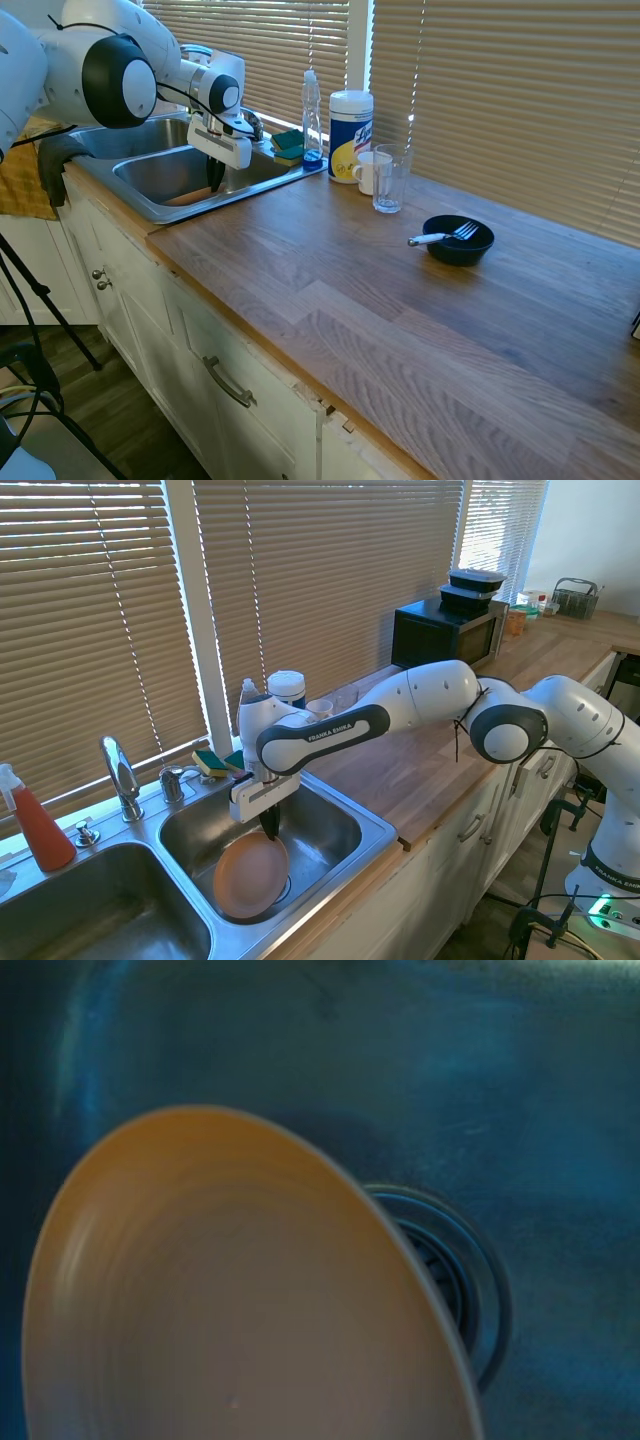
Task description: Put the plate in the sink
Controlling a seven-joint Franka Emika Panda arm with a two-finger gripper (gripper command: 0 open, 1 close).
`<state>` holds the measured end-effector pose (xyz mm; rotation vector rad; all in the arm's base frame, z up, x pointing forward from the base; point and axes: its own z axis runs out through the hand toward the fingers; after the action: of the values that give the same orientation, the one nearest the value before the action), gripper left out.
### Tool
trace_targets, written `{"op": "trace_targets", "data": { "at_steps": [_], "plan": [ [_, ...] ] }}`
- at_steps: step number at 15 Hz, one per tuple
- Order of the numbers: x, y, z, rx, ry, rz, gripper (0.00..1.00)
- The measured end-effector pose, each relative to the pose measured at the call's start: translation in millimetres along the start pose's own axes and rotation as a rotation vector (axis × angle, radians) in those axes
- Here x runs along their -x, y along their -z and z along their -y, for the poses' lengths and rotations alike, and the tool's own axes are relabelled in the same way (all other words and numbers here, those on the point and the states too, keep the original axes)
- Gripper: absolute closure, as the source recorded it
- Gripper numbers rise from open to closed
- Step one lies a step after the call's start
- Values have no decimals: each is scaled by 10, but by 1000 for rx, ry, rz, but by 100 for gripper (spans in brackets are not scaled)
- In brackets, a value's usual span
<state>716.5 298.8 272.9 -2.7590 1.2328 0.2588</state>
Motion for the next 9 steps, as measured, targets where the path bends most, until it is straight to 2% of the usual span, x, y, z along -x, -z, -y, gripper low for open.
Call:
{"op": "trace_targets", "data": {
  "at_steps": [6, 9],
  "plan": [
    [-58, 161, 10, -20, -14, -13, 0],
    [-35, 438, -9, -57, -37, -30, 0]
  ]
}}
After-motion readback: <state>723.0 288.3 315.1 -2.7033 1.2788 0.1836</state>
